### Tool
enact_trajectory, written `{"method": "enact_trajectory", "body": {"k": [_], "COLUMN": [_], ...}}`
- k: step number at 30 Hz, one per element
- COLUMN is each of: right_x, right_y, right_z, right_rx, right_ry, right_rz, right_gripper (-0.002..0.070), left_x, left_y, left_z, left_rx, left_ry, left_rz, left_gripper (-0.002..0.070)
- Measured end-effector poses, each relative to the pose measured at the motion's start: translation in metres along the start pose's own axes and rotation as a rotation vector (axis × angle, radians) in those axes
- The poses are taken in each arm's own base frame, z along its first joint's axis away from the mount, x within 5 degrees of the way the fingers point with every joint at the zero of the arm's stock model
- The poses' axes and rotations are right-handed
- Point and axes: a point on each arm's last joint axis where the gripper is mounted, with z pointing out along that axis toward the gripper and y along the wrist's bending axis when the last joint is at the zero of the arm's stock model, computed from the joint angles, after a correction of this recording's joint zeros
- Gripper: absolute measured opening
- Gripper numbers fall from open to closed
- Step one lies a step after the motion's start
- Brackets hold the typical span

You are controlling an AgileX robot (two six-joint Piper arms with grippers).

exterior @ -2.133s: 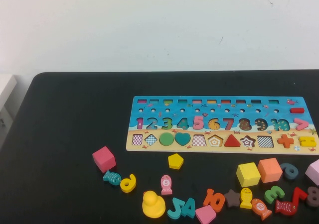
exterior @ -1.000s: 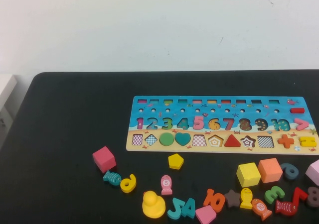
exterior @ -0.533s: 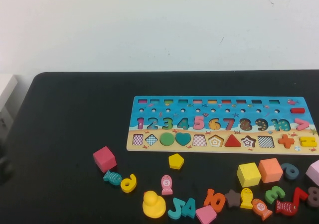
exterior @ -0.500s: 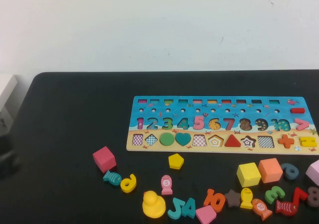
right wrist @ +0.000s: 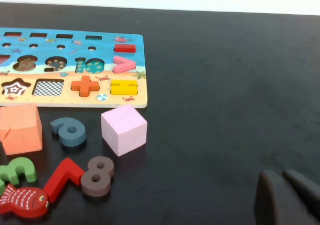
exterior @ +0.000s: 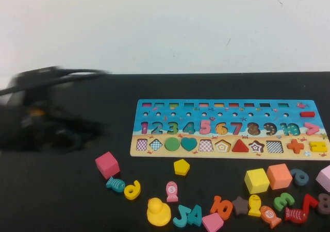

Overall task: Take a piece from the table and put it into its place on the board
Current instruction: Pick up the "Pentagon"

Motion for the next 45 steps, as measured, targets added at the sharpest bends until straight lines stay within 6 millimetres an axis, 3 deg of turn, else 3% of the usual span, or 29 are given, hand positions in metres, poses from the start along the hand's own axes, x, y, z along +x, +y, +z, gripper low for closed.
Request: {"method": "enact_trajectory", "body": {"k": [5,10,12,17,20,23,31,45], "right_x": [0.0,0.0,0.0,0.0,0.0,0.0,0.0,0.0], "right_y": [0.0,0.0,0.0,0.0,0.0,0.0,0.0,0.0], "right_z": [0.0,0.0,0.0,0.0,0.0,0.0,0.0,0.0], "right_rx": [0.0,0.0,0.0,0.0,0.0,0.0,0.0,0.0], "right_ry": [0.0,0.0,0.0,0.0,0.0,0.0,0.0,0.0], "right_rz": [0.0,0.0,0.0,0.0,0.0,0.0,0.0,0.0], "right_gripper": [0.0018,0.0018,0.0018,0.0019,0.0019,0.0018,0.0019,0.0019], "left_x": [-0.015,-0.021,-0.023,-0.017,-0.011,-0.003,0.027,0.025], "left_y": [-0.049,-0.077,-0.081,-0.077,-0.078,-0.086,-0.108,-0.109], "left_z": [0.05,0.095,0.11,0.144,0.157,0.17,0.205,0.217], "left_rx": [0.08,0.106,0.105,0.082,0.073,0.072,0.007,-0.019], "left_ry": [0.103,0.223,0.273,0.382,0.415,0.434,0.473,0.466], "left_rz": [0.131,0.183,0.179,0.186,0.199,0.235,0.379,0.35], "left_gripper": [-0.0001,0.0018,0.0076,0.0316,0.0406,0.0435,0.0445,0.0448]}}
